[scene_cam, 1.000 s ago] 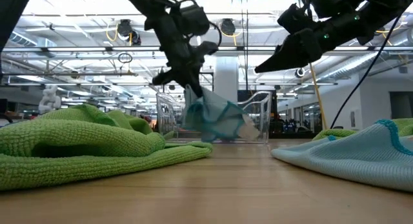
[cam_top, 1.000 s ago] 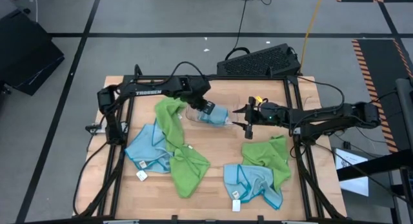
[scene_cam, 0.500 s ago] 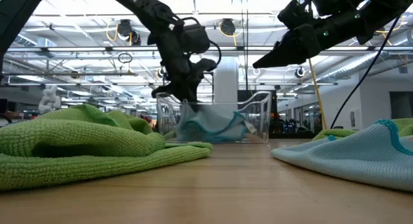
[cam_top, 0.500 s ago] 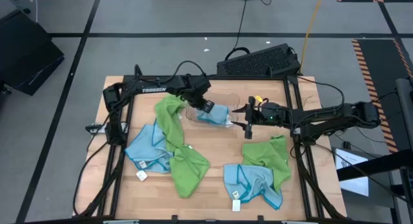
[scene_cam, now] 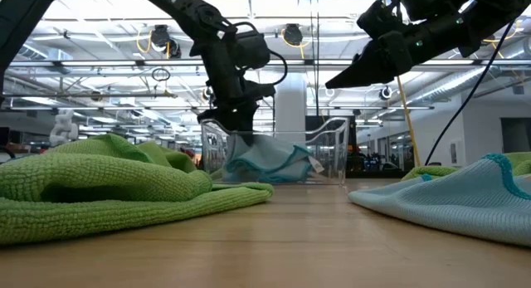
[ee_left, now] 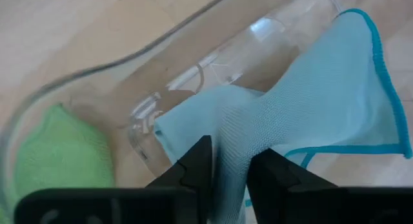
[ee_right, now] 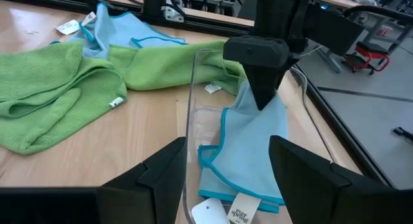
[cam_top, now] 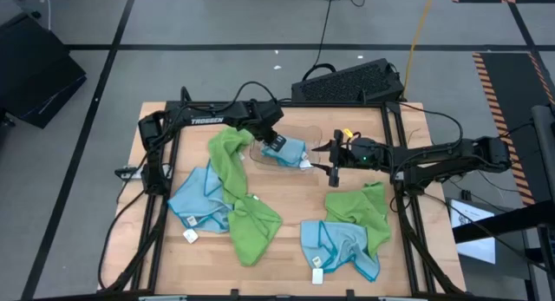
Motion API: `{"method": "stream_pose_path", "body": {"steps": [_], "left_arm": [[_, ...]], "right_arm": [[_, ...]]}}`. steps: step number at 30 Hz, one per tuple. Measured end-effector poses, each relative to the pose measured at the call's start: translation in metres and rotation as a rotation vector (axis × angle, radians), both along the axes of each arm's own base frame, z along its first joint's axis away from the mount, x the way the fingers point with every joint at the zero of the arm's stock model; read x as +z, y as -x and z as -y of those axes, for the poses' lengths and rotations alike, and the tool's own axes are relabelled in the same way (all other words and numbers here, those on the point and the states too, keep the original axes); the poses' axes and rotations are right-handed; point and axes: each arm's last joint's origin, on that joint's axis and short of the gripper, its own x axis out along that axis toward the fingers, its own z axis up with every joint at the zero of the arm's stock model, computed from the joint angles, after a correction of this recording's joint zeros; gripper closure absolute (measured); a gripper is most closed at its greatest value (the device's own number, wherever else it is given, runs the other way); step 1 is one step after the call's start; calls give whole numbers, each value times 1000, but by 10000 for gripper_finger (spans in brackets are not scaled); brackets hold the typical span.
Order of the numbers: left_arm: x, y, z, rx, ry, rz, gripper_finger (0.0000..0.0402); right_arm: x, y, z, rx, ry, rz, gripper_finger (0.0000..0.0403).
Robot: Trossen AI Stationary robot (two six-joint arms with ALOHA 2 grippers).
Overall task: Fold microfiber towels
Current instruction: Put the folded top right blue microfiber cloth into the transparent bin
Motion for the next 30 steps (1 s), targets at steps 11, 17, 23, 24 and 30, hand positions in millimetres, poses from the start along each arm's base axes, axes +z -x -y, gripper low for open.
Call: {"method": "stream_pose_path", "body": {"steps": [11,17,23,24,30], "left_arm": [[33,9,11,-132,-127,31,195],[76,25,22,-211,-342,56,166],[102,48,35,-213,-583,92,196],[101,53,37,-217,-599,109,204],[77,82,55,-199,-678,210,246]], "right_arm": [[-4,-3,1,-57,-77,-3,191],[21,-16,10,-127,-191,41,208],[36,-46,40,-151,-255,-91,258],[37,-54,46,-139,-273,-110,267],[40,-104,75,-161,-379,-149,318]]}}
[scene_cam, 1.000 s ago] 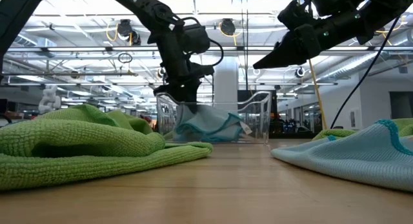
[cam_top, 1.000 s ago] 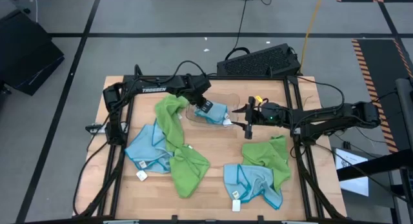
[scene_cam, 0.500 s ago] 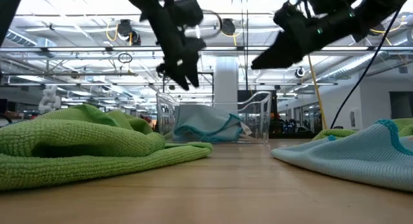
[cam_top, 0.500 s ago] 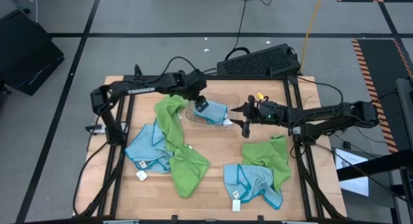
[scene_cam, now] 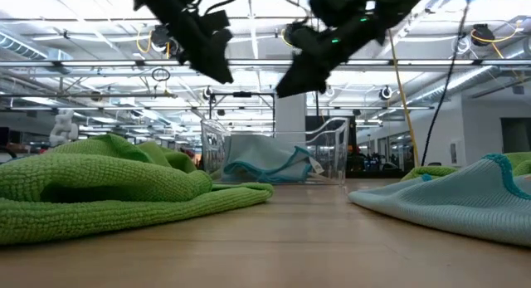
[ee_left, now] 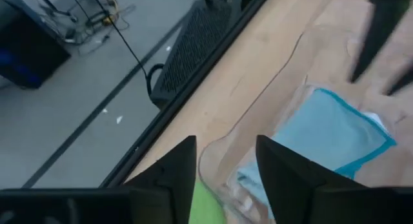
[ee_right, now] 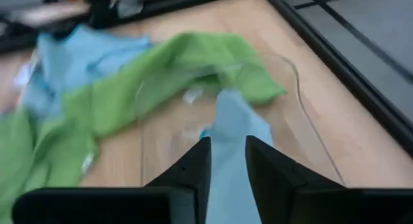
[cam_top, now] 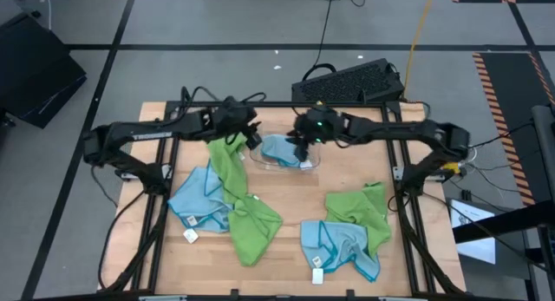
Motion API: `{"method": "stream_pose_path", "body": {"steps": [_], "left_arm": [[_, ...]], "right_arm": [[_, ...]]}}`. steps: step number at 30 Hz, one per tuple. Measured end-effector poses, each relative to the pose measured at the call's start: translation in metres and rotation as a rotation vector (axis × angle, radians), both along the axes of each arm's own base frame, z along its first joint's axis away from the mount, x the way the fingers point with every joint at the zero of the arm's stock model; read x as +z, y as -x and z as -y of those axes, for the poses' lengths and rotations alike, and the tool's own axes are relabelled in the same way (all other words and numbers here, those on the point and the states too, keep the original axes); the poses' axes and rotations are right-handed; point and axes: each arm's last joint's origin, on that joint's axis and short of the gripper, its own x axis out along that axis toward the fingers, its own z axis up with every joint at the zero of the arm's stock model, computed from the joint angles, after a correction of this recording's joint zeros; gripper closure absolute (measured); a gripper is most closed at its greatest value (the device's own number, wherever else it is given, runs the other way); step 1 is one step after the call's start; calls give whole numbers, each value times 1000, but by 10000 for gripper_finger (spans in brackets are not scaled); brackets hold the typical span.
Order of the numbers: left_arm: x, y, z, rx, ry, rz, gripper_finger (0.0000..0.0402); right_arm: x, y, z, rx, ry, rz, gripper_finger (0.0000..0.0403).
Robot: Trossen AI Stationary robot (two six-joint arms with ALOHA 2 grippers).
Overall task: Fold microfiber towels
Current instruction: Put the folded top right blue microfiber cloth into the transparent bin
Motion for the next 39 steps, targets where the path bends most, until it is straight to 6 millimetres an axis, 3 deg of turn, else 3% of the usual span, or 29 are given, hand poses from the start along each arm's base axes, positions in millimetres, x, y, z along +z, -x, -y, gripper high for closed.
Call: {"method": "stream_pose_path", "body": {"steps": [5,12,16,22,30,39], "left_arm": [[-20,19,20,-11,-56,40,269],[-41,40,47,-12,-86,130,275],[-53,47,62,-26,-87,188,275],[-44,50,85,-111,-92,254,275],[-40,48,105,-201,-135,278,275],[-40,49,114,-225,-105,297,275]], "right_arm": [[5,-32,8,-312,-200,96,324],[-4,-66,22,-321,-402,112,328],[-29,-72,29,-420,-516,70,356],[-46,-76,32,-484,-589,55,400],[-64,-82,20,-561,-623,17,402],[-73,-74,23,-696,-541,-60,402]]}}
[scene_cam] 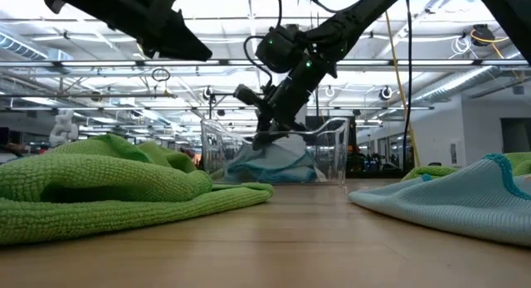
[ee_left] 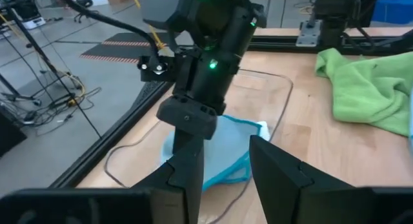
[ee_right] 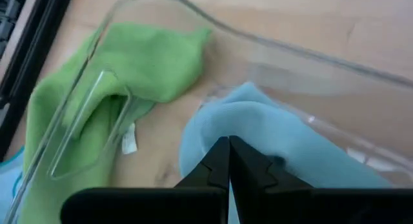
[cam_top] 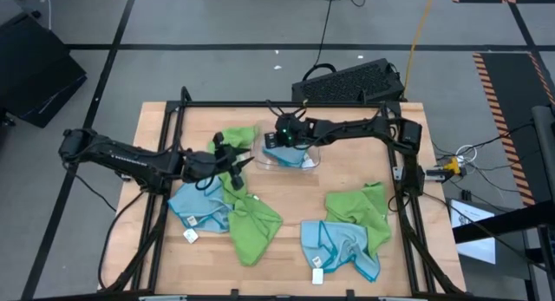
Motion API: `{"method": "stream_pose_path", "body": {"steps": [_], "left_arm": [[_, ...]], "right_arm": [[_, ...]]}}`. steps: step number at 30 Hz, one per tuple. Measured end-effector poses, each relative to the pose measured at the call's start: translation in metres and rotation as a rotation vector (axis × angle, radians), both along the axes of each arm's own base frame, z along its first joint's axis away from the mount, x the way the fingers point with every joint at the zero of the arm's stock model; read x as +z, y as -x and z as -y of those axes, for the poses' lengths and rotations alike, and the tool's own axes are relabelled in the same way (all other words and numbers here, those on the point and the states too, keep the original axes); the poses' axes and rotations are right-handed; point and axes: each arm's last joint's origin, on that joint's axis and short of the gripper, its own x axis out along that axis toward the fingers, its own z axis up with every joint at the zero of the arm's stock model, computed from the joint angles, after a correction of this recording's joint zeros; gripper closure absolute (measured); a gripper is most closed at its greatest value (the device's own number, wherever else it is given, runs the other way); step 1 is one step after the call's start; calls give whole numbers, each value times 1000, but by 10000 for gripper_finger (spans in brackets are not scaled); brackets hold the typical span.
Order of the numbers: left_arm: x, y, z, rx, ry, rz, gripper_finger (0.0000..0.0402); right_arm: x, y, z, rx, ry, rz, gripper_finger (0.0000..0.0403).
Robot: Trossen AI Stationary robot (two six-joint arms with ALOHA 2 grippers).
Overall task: Fold microfiber towels
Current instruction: Put the folded top right blue microfiber cloth into the transparent bin
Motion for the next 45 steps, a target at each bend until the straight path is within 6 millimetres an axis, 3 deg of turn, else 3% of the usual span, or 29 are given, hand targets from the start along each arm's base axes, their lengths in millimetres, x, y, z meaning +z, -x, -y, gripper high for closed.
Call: {"method": "stream_pose_path", "body": {"steps": [9,11,14,20,26,39,45], "left_arm": [[3,-2,13,-47,21,47,275],[3,-2,16,-60,21,51,275],[3,-1,18,-73,22,52,275],[3,-1,21,-85,18,50,275],[4,-1,21,-88,11,50,275],[4,-1,21,-91,12,59,275],[4,-1,21,-90,12,58,275]], "right_arm": [[-39,-13,6,17,-13,6,403],[-40,-13,6,27,-9,7,403],[-28,-13,3,49,16,23,403],[21,0,-13,100,49,30,403],[30,8,-23,104,40,-26,403],[-35,-3,-11,101,-86,-120,403],[-41,-2,-11,134,-122,-141,403]]}}
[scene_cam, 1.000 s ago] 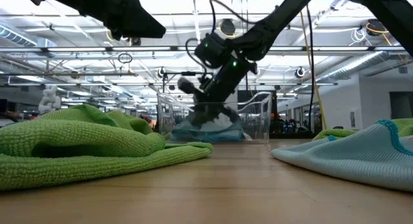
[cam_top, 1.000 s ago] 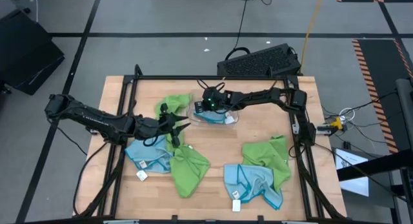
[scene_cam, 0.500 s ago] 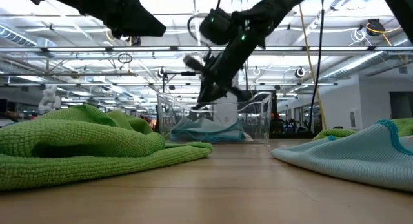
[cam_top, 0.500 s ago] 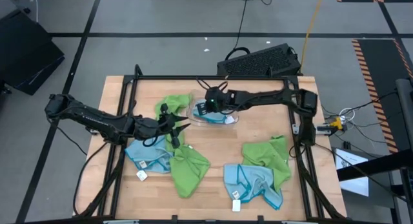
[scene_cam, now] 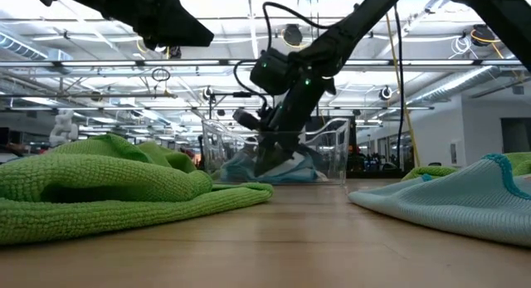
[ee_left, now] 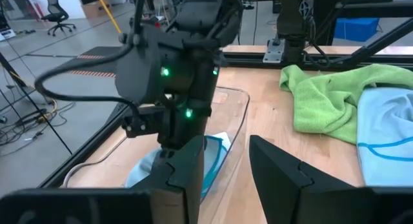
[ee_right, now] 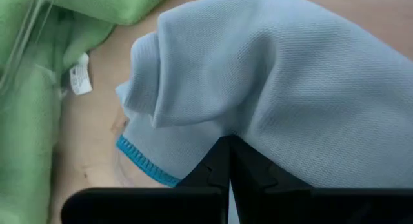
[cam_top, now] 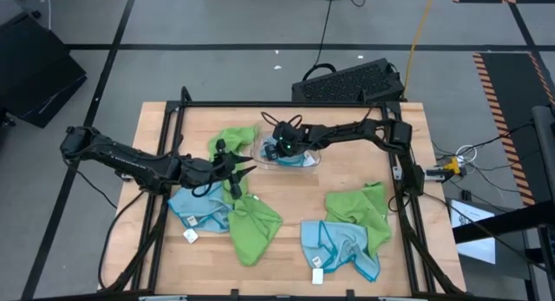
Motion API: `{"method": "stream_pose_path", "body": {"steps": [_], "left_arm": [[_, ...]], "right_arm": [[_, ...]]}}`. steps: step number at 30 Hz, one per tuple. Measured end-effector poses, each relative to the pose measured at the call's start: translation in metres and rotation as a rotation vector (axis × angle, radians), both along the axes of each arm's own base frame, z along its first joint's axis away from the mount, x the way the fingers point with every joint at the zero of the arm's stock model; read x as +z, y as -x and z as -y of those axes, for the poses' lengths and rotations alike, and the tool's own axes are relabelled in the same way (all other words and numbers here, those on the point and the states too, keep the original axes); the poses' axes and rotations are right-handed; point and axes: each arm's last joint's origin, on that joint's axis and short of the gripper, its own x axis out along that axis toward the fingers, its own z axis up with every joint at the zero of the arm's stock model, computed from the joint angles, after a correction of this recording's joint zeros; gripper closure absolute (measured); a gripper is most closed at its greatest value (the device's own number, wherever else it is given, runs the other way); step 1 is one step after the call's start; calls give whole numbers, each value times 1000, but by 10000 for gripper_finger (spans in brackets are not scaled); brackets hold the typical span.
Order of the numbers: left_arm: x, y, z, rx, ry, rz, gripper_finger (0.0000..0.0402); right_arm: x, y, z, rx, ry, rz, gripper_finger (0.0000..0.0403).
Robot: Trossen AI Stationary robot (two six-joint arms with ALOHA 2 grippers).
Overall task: Fold microfiber towels
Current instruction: Put the folded top right blue microfiber cloth into the transparent bin
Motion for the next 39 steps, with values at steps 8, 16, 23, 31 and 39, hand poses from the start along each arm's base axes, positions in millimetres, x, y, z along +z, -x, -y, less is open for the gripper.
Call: {"method": "stream_pose_path", "body": {"steps": [8,16,23,31,39], "left_arm": [[0,0,0,-1,0,-3,275],[-1,0,0,-1,-2,-10,275],[-1,0,0,-1,-3,-12,275],[-1,0,0,0,-4,-17,275],[-1,0,0,0,-3,-16,275]], "right_arm": [[1,8,-4,49,-33,-80,403],[17,11,0,70,-23,-31,403],[27,4,5,59,17,73,403],[31,0,15,-4,105,136,403],[8,-2,19,9,65,91,403]]}}
